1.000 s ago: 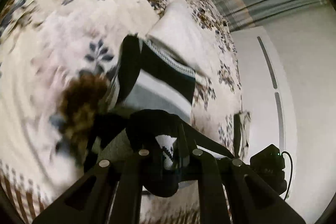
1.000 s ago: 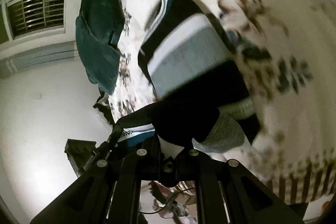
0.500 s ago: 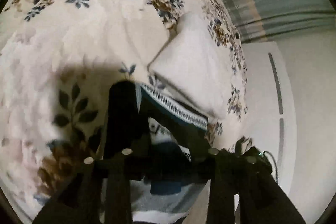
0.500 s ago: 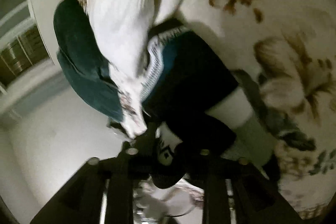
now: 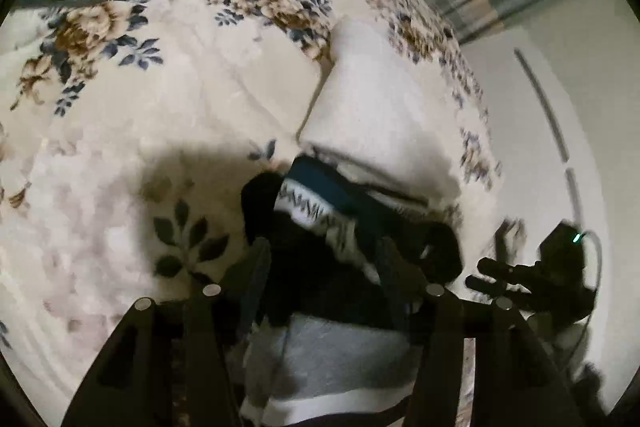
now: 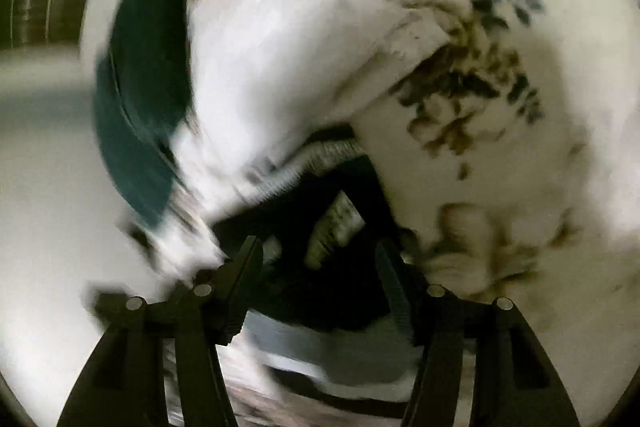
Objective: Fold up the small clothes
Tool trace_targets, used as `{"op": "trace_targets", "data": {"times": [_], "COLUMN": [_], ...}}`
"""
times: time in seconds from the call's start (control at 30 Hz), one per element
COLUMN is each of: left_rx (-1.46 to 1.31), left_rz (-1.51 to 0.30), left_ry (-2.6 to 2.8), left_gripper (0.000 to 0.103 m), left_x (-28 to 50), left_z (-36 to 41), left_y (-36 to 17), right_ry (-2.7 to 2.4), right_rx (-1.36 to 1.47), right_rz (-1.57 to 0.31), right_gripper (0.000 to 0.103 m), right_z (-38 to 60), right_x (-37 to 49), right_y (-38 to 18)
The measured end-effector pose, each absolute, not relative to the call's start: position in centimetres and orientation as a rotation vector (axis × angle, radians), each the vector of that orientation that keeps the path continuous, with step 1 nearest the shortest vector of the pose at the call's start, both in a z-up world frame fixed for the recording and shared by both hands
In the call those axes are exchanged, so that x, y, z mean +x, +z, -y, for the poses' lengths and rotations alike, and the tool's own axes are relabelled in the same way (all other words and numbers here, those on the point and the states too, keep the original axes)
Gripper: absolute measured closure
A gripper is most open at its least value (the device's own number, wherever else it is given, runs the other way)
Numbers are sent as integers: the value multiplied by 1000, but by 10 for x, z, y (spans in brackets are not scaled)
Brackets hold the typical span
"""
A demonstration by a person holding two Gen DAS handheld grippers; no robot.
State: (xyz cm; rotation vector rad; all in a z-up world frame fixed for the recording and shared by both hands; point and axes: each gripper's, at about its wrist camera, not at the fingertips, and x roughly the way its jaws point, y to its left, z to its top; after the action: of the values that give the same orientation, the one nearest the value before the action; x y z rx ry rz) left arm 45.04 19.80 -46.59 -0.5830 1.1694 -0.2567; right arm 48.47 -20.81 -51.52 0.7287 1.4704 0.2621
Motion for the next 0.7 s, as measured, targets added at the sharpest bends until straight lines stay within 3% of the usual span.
{"op": "trace_targets", "data": {"times": [0.17, 0.23, 0.3, 0.37, 0.5, 0.53, 0.57, 0.6, 0.7], "left_rx": [-535, -536, -534, -513, -383, -334, -302, -256, -232], "left_rz": [-1205, -1207, -1203, -1215, -1285, -1290, -1282, -1276, -1215], "left_ry": [-239, -241, -254, -296, -357, -354, -355, -360, -346], "left_gripper": [51, 51, 51, 43, 44, 49, 81, 100, 100], "left_x": [454, 465, 475, 487, 504, 506, 505, 505, 497], "left_z": [-189, -186, -182, -171, -135, -126, -120, -113, -109], "left_y": [-475, -476, -474, -474, -491, -496, -498, -499, -487], "right_ry": [274, 269, 196, 149, 130, 124, 121, 121, 128], "right_rx": [223, 180, 246, 414, 629, 635, 631, 626, 618], "right_rz": [-1553, -1527, -1490, -1458, -1406, -1407, -1414, -1425, -1471], "right_gripper": [44, 51, 51, 51, 51, 51, 51, 51, 51], "right_z": [143, 128, 131, 149, 186, 192, 195, 196, 193], "right_x": [492, 499, 518, 532, 527, 524, 523, 520, 519], "right_y": [-523, -528, -531, -528, -519, -520, -521, -524, -541]}}
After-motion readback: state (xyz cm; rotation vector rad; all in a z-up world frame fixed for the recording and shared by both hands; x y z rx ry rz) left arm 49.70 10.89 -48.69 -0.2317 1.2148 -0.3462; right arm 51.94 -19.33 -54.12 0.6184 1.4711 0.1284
